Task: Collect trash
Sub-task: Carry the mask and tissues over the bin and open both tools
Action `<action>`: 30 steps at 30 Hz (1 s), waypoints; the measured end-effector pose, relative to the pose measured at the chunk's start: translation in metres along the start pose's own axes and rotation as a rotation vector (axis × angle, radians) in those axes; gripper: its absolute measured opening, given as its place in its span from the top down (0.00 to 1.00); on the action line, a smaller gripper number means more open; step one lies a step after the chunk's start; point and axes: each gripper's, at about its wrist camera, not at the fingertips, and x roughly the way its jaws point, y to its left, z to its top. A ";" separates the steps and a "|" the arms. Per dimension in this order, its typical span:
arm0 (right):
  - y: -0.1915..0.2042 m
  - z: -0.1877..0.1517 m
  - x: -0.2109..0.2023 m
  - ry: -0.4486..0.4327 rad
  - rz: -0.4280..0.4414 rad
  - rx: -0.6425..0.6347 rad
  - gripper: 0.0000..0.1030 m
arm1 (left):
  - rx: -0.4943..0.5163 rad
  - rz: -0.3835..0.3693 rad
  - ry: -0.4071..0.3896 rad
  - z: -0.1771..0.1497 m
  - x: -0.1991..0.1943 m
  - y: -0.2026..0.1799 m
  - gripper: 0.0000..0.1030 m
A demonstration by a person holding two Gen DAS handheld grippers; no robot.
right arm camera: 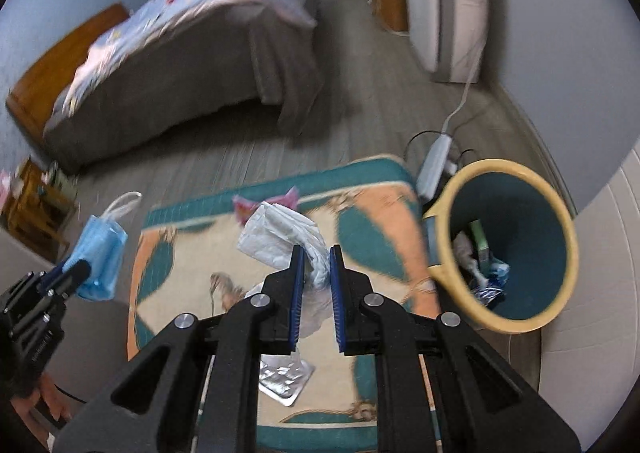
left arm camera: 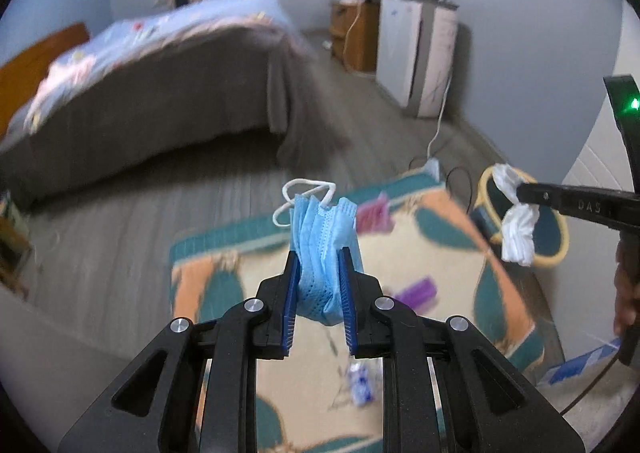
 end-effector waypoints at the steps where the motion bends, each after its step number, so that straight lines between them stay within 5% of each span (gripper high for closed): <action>1: -0.009 0.002 -0.002 -0.009 -0.002 0.015 0.88 | 0.013 -0.004 -0.019 0.009 0.000 -0.006 0.80; 6: -0.039 0.003 -0.003 -0.015 -0.036 0.026 0.88 | 0.017 -0.080 -0.075 0.015 0.018 -0.034 0.80; 9: -0.058 0.001 -0.004 -0.012 -0.051 0.034 0.88 | -0.019 -0.149 -0.001 0.016 0.044 -0.053 0.80; 14: -0.096 0.001 -0.001 0.002 -0.050 0.088 0.88 | 0.018 -0.185 0.008 0.021 0.068 -0.087 0.80; 30: -0.180 0.018 0.029 0.041 -0.156 0.126 0.88 | 0.167 -0.185 0.053 0.010 0.107 -0.155 0.80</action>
